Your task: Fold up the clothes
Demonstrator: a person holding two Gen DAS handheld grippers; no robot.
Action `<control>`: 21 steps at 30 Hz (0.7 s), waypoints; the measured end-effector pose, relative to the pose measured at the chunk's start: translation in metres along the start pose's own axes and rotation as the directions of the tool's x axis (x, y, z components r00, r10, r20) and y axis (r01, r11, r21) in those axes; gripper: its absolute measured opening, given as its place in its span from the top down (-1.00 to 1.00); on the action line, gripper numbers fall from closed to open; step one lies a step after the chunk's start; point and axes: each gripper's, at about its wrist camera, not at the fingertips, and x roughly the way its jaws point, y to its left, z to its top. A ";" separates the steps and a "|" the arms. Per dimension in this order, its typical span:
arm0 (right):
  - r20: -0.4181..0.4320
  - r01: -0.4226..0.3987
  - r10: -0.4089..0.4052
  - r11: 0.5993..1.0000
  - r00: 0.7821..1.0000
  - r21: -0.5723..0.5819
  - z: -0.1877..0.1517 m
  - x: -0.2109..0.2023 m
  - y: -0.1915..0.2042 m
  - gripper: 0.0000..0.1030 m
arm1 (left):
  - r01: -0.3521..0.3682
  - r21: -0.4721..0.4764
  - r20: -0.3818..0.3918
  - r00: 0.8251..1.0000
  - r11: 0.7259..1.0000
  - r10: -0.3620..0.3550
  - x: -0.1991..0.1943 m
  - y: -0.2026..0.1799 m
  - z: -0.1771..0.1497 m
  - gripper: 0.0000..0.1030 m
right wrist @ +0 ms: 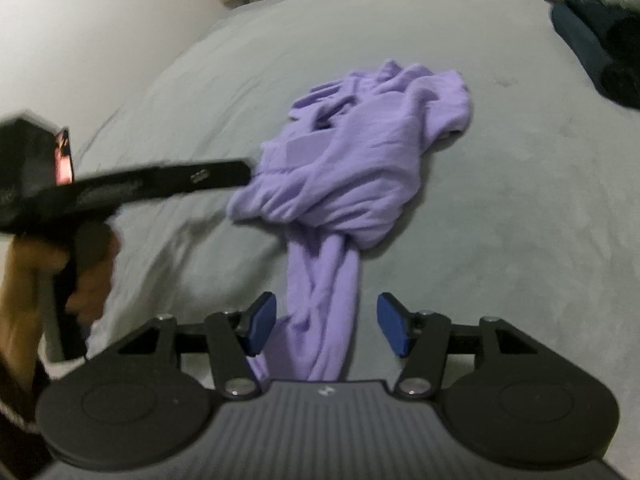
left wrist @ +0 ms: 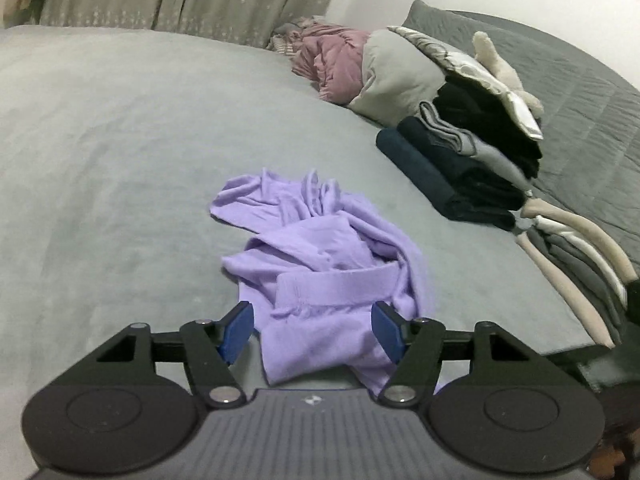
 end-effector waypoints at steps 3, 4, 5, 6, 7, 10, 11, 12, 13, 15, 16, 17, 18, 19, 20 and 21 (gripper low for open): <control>0.025 0.045 -0.044 0.998 0.999 -0.053 -0.010 0.003 0.010 0.03 | -0.005 0.017 -0.016 1.000 1.000 0.005 0.017 -0.001 -0.002 0.21; 0.032 0.070 -0.068 0.995 0.997 -0.074 -0.013 0.003 0.012 0.31 | -0.007 0.018 -0.021 1.000 1.000 0.007 0.020 -0.001 -0.004 0.25; 0.041 0.102 -0.098 0.990 0.994 -0.101 -0.016 0.002 0.014 0.63 | -0.015 0.015 -0.021 1.000 1.000 0.015 0.022 0.000 -0.006 0.44; 0.040 0.107 -0.103 0.989 0.994 -0.106 -0.017 -0.001 0.013 0.76 | -0.018 0.012 -0.012 1.000 1.000 0.019 0.021 0.000 -0.006 0.74; 0.040 0.111 -0.108 0.988 0.993 -0.111 -0.017 -0.004 0.011 0.82 | -0.013 0.005 -0.008 1.000 1.000 0.013 0.021 -0.002 -0.006 0.80; 0.072 0.153 -0.146 0.982 0.987 -0.109 -0.020 -0.027 0.001 0.86 | -0.019 -0.012 0.030 0.999 1.000 0.020 0.012 -0.009 -0.005 0.89; 0.080 0.173 -0.165 0.979 0.983 -0.105 -0.021 -0.035 -0.002 0.87 | -0.048 -0.008 0.056 0.997 0.999 0.048 0.006 -0.014 -0.006 0.90; 0.088 0.192 -0.184 0.976 0.979 -0.101 -0.022 -0.042 -0.006 0.87 | -0.088 -0.008 0.085 0.992 0.996 0.088 -0.001 -0.020 -0.006 0.91; 0.096 0.211 -0.202 0.973 0.975 -0.096 -0.023 -0.050 -0.010 0.87 | -0.106 -0.014 0.102 0.989 0.994 0.107 -0.008 -0.023 -0.007 0.91; 0.110 0.252 -0.243 0.965 0.964 -0.074 -0.028 -0.070 -0.020 0.87 | -0.137 -0.029 0.149 0.979 0.990 0.140 -0.024 -0.030 -0.009 0.91; 0.119 0.285 -0.277 0.957 0.953 -0.056 -0.031 -0.085 -0.027 0.87 | -0.144 -0.031 0.154 0.977 0.989 0.147 -0.027 -0.030 -0.009 0.91; 0.126 0.315 -0.308 0.948 0.943 -0.042 -0.035 -0.097 -0.033 0.87 | -0.159 -0.039 0.165 0.973 0.986 0.164 -0.033 -0.031 -0.011 0.91; 0.129 0.339 -0.332 0.940 0.934 -0.034 -0.037 -0.104 -0.038 0.87 | -0.173 -0.050 0.172 0.969 0.984 0.179 -0.039 -0.031 -0.013 0.92; 0.130 0.366 -0.360 0.930 0.924 -0.026 -0.039 -0.111 -0.042 0.87 | -0.186 -0.061 0.179 0.965 0.981 0.194 -0.046 -0.031 -0.014 0.92; 0.127 0.399 -0.394 0.917 0.910 -0.019 -0.043 -0.119 -0.047 0.87 | -0.200 -0.075 0.189 0.959 0.977 0.211 -0.054 -0.030 -0.016 0.92; 0.123 0.431 -0.426 0.902 0.896 -0.014 -0.047 -0.125 -0.051 0.87 | -0.217 -0.093 0.206 0.951 0.972 0.232 -0.066 -0.029 -0.018 0.92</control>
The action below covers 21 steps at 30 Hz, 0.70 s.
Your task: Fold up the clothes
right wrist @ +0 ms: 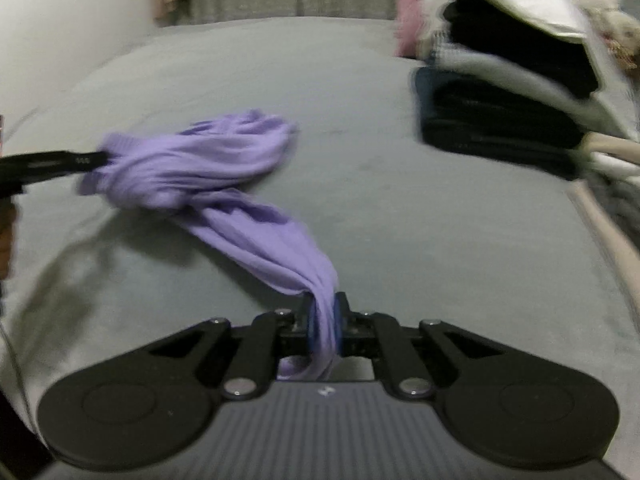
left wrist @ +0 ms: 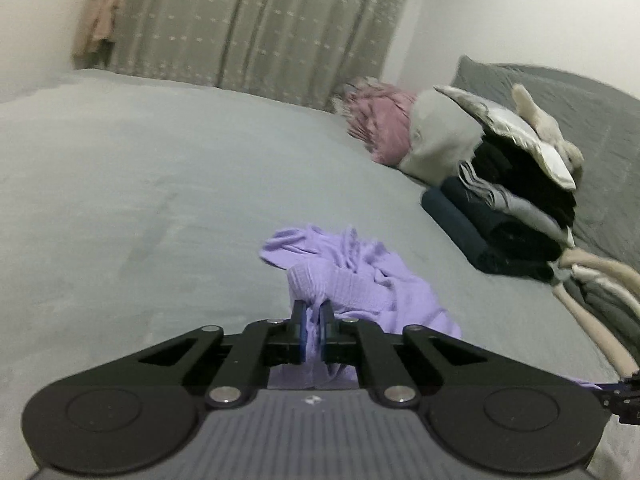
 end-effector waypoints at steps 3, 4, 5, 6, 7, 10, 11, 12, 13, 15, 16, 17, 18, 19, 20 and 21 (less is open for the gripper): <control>-0.031 0.096 -0.097 0.995 0.995 -0.017 -0.008 0.001 -0.008 0.87 | -0.047 -0.012 0.040 0.998 0.999 0.048 -0.024 0.012 0.002 0.92; -0.046 0.136 -0.138 0.990 0.989 -0.032 -0.010 0.005 -0.009 0.87 | -0.060 -0.017 0.046 0.997 0.998 0.061 -0.030 0.017 0.002 0.92; -0.059 0.166 -0.168 0.985 0.984 -0.045 -0.013 0.010 -0.008 0.87 | -0.081 -0.027 0.047 0.996 0.996 0.082 -0.036 0.024 0.002 0.92; -0.073 0.190 -0.194 0.980 0.978 -0.054 -0.015 0.015 -0.008 0.87 | -0.101 -0.040 0.040 0.994 0.994 0.102 -0.041 0.032 0.002 0.92; -0.084 0.196 -0.199 0.980 0.976 -0.045 -0.016 0.019 -0.009 0.84 | -0.112 -0.055 0.026 0.993 0.992 0.114 -0.043 0.039 0.001 0.92; -0.101 0.183 -0.180 0.983 0.978 0.017 -0.014 0.028 -0.010 0.56 | -0.139 -0.096 -0.013 0.990 0.986 0.138 -0.048 0.061 -0.003 0.92; -0.091 0.164 -0.161 0.986 0.983 0.033 -0.012 0.029 -0.005 0.45 | -0.145 -0.102 -0.018 0.989 0.984 0.143 -0.051 0.069 -0.004 0.92; -0.078 0.149 -0.146 0.988 0.986 0.034 -0.010 0.030 0.000 0.40 | -0.150 -0.104 -0.023 0.989 0.983 0.148 -0.054 0.076 -0.006 0.92; -0.069 0.138 -0.136 0.990 0.988 0.029 -0.008 0.031 0.006 0.32 | -0.151 -0.108 -0.029 0.988 0.983 0.149 -0.055 0.079 -0.008 0.92; -0.044 0.102 -0.102 0.995 0.994 -0.003 0.005 0.034 0.029 0.25 | -0.154 -0.119 -0.058 0.987 0.981 0.148 -0.055 0.087 -0.013 0.92; -0.038 0.090 -0.091 0.996 0.995 -0.015 0.010 0.037 0.037 0.19 | -0.156 -0.125 -0.070 0.986 0.980 0.148 -0.055 0.091 -0.015 0.92; -0.028 0.069 -0.070 0.997 0.997 -0.034 0.017 0.039 0.051 0.14 | -0.161 -0.128 -0.081 0.985 0.979 0.152 -0.057 0.094 -0.017 0.92; -0.022 0.050 -0.051 0.998 0.998 -0.047 0.022 0.042 0.062 0.14 | -0.174 -0.134 -0.102 0.982 0.976 0.161 -0.056 0.099 -0.020 0.92; -0.017 0.027 -0.028 0.998 0.999 -0.060 0.027 0.045 0.075 0.13 | -0.185 -0.138 -0.110 0.979 0.973 0.171 -0.057 0.101 -0.021 0.92; -0.014 -0.002 0.001 0.997 1.000 -0.074 0.034 0.050 0.090 0.12 | -0.196 -0.141 -0.118 0.977 0.970 0.180 -0.058 0.104 -0.022 0.92; -0.013 -0.025 0.024 0.996 1.000 -0.082 0.040 0.054 0.102 0.12 | -0.207 -0.144 -0.124 0.974 0.968 0.190 -0.059 0.107 -0.022 0.92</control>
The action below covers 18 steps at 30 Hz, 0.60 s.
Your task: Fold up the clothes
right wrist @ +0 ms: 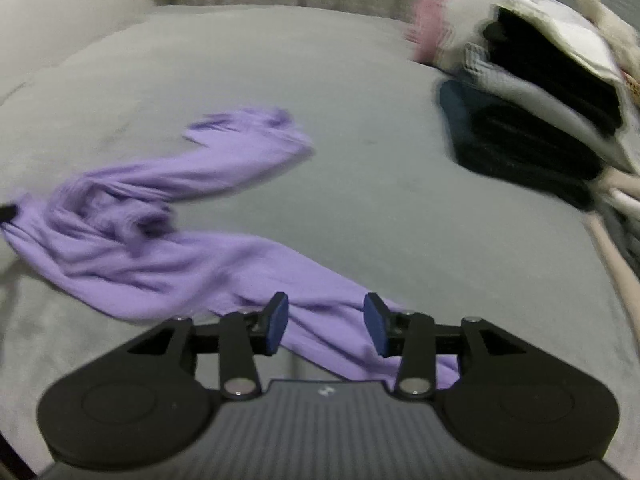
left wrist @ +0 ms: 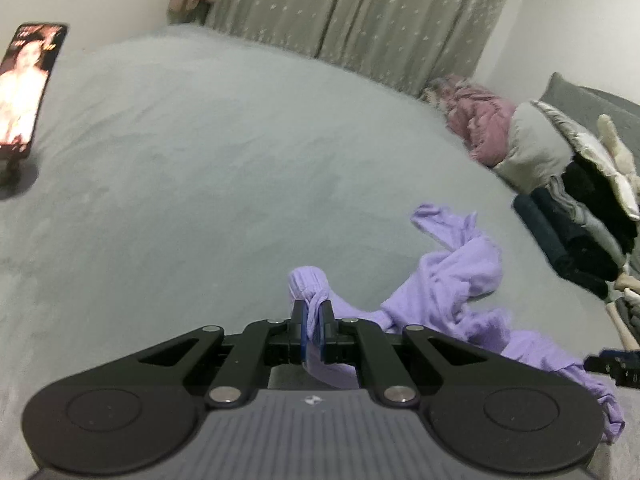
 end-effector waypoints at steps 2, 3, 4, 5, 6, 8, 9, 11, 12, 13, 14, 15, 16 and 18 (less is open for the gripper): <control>0.004 -0.037 0.037 0.999 0.999 -0.011 0.012 0.009 0.017 0.11 | -0.050 -0.002 0.014 0.999 0.999 0.050 -0.003 0.005 0.001 0.92; 0.005 -0.052 0.052 0.999 0.999 -0.016 0.017 0.013 0.026 0.11 | -0.062 0.003 0.020 0.998 0.998 0.062 -0.003 0.005 0.002 0.92; 0.005 -0.063 0.063 0.998 0.998 -0.019 0.022 0.016 0.032 0.10 | -0.075 0.010 0.027 0.997 0.997 0.075 -0.005 0.006 0.003 0.92; 0.005 -0.081 0.081 0.996 0.997 -0.024 0.029 0.021 0.042 0.10 | -0.087 0.021 0.036 0.996 0.996 0.086 -0.007 0.007 0.004 0.92; 0.003 -0.096 0.096 0.995 0.995 -0.029 0.035 0.025 0.051 0.10 | -0.079 0.017 0.033 0.996 0.997 0.078 -0.007 0.007 0.005 0.92; 0.001 -0.123 0.123 0.992 0.992 -0.036 0.046 0.032 0.065 0.10 | -0.046 0.001 0.025 0.999 0.999 0.046 -0.008 0.014 0.005 0.92; 0.000 -0.140 0.140 0.989 0.990 -0.039 0.053 0.037 0.074 0.10 | -0.023 -0.009 0.022 0.999 1.000 0.024 -0.008 0.018 0.005 0.92; -0.002 -0.175 0.175 0.984 0.985 -0.038 0.066 0.044 0.091 0.10 | -0.003 -0.016 0.015 1.000 1.000 0.003 -0.007 0.023 0.004 0.92; -0.003 -0.193 0.193 0.981 0.981 -0.037 0.072 0.048 0.098 0.10 | 0.006 -0.016 0.008 1.000 1.000 -0.006 -0.005 0.025 0.003 0.91; -0.004 -0.205 0.205 0.978 0.979 -0.035 0.076 0.050 0.104 0.10 | 0.013 -0.016 0.001 1.000 1.000 -0.013 -0.004 0.026 0.002 0.91; -0.004 -0.222 0.222 0.975 0.975 -0.033 0.083 0.054 0.113 0.10 | 0.015 -0.015 -0.006 1.000 1.000 -0.015 -0.003 0.028 0.001 0.90; -0.004 -0.231 0.231 0.972 0.973 -0.033 0.086 0.055 0.119 0.09 | 0.018 -0.013 -0.015 1.000 1.000 -0.018 0.000 0.029 0.001 0.90; -0.004 -0.241 0.241 0.970 0.970 -0.033 0.090 0.057 0.126 0.08 | 0.020 -0.014 -0.021 1.000 1.000 -0.020 0.001 0.031 0.001 0.89; -0.011 -0.267 0.267 0.963 0.964 -0.034 0.096 0.063 0.144 0.02 | 0.025 -0.008 -0.034 0.999 1.000 -0.025 0.005 0.031 0.001 0.85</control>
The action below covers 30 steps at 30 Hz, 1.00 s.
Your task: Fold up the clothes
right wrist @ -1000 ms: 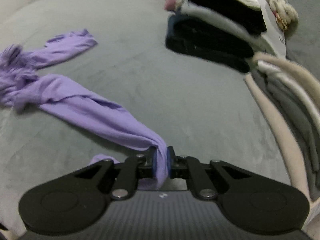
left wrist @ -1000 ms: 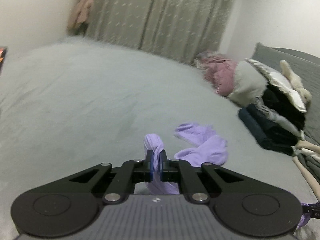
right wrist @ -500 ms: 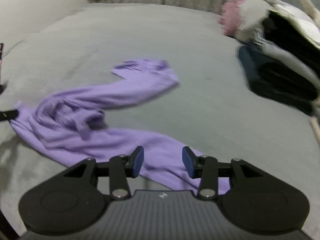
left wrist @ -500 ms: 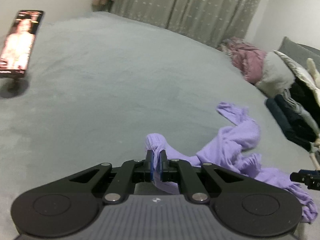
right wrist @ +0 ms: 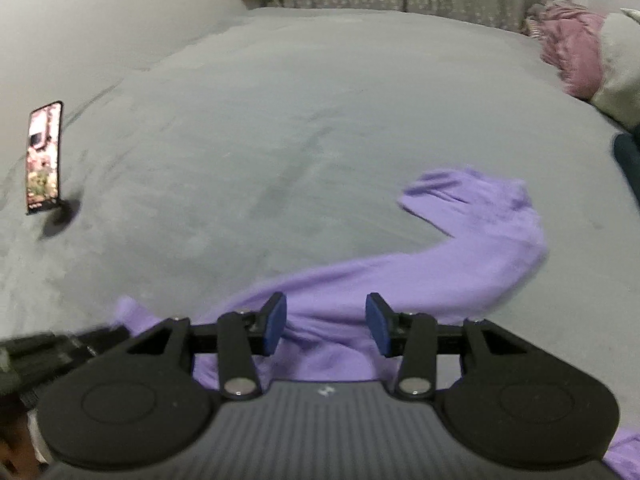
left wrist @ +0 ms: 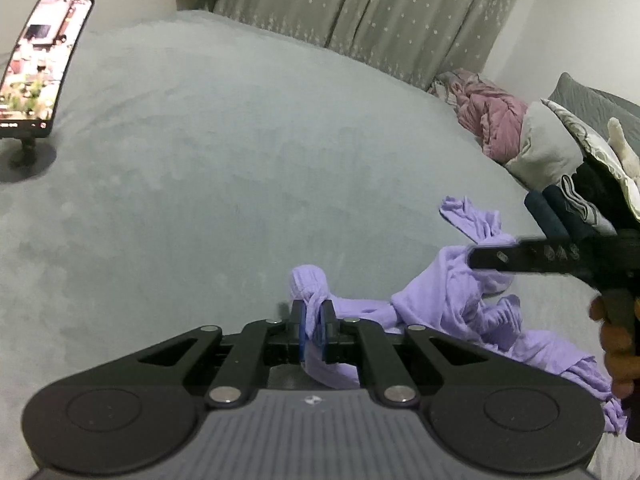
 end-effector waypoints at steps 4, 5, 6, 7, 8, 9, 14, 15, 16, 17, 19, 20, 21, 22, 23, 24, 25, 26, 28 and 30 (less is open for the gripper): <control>-0.031 -0.015 0.016 1.000 0.999 0.019 0.001 0.019 0.014 -0.05 | -0.001 0.004 -0.024 1.000 1.000 0.001 0.009 0.003 0.000 0.81; -0.041 -0.014 0.015 1.000 0.999 0.024 0.001 0.024 0.015 -0.05 | 0.001 0.008 -0.029 1.000 1.000 -0.001 0.011 0.004 0.000 0.81; -0.047 -0.010 0.012 1.000 0.999 0.028 0.001 0.029 0.016 -0.04 | 0.003 0.010 -0.033 0.999 1.000 -0.002 0.012 0.005 0.000 0.80; -0.050 -0.006 0.007 1.000 0.999 0.030 0.002 0.034 0.017 -0.02 | 0.005 0.010 -0.033 0.999 1.000 -0.005 0.012 0.007 0.000 0.80; -0.050 -0.004 0.005 1.000 0.999 0.031 0.002 0.037 0.018 0.02 | 0.013 0.008 -0.035 0.999 1.000 -0.012 0.014 0.009 0.000 0.80; -0.048 -0.002 0.003 1.000 0.999 0.031 0.002 0.041 0.019 0.09 | 0.017 0.004 -0.037 0.999 1.000 -0.017 0.015 0.011 0.001 0.79; -0.003 0.027 -0.026 1.000 1.000 0.010 -0.002 0.042 0.021 0.97 | 0.048 -0.036 -0.047 0.998 0.998 -0.049 0.016 0.021 0.001 0.79; 0.020 0.032 -0.033 0.999 0.999 0.011 -0.004 0.037 0.020 0.97 | 0.050 -0.039 -0.048 0.997 0.998 -0.052 0.015 0.021 0.001 0.79; 0.036 0.037 -0.038 0.999 0.999 0.014 -0.006 0.034 0.019 0.98 | 0.052 -0.040 -0.048 0.997 0.998 -0.054 0.015 0.021 0.002 0.79; 0.062 0.047 -0.048 0.999 0.997 0.020 -0.008 0.025 0.015 0.98 | 0.050 -0.034 -0.048 0.998 0.998 -0.052 0.014 0.020 0.002 0.79; 0.092 0.063 -0.065 0.998 0.994 0.028 -0.014 0.008 0.007 0.99 | 0.047 -0.023 -0.047 0.998 0.999 -0.048 0.013 0.017 0.002 0.79; 0.100 0.072 -0.074 0.997 0.992 0.030 -0.018 -0.002 0.001 0.99 | 0.048 -0.026 -0.046 0.998 0.998 -0.049 0.013 0.016 0.002 0.79; 0.102 0.084 -0.087 0.996 0.991 0.030 -0.022 -0.011 -0.005 1.00 | 0.050 -0.035 -0.046 0.998 0.998 -0.052 0.012 0.016 0.003 0.79; 0.100 0.098 -0.100 0.995 0.990 0.027 -0.026 -0.018 -0.010 1.00 | 0.055 -0.051 -0.048 0.997 0.997 -0.057 0.012 0.016 0.004 0.79; 0.094 0.127 -0.128 0.992 0.987 0.022 -0.032 -0.028 -0.018 1.00 | 0.058 -0.058 -0.047 0.997 0.997 -0.061 0.012 0.017 0.005 0.79; 0.083 0.163 -0.164 0.986 0.983 0.017 -0.038 -0.037 -0.025 1.00 | 0.064 -0.071 -0.045 0.997 0.995 -0.067 0.012 0.017 0.006 0.79; 0.068 0.197 -0.198 0.980 0.978 0.013 -0.044 -0.043 -0.031 1.00 | 0.065 -0.076 -0.044 0.997 0.995 -0.069 0.012 0.017 0.007 0.79; 0.046 0.227 -0.228 0.974 0.973 0.009 -0.048 -0.046 -0.036 1.00 | 0.065 -0.079 -0.042 0.997 0.995 -0.068 0.013 0.017 0.009 0.79; -0.023 0.297 -0.297 0.955 0.955 0.002 -0.057 -0.049 -0.046 1.00 | 0.065 -0.086 -0.038 0.997 0.994 -0.069 0.014 0.015 0.012 0.80; -0.144 0.370 -0.371 0.928 0.917 -0.035 -0.068 -0.049 -0.054 1.00 | 0.096 -0.108 -0.041 0.994 0.989 -0.101 0.015 0.016 0.014 0.80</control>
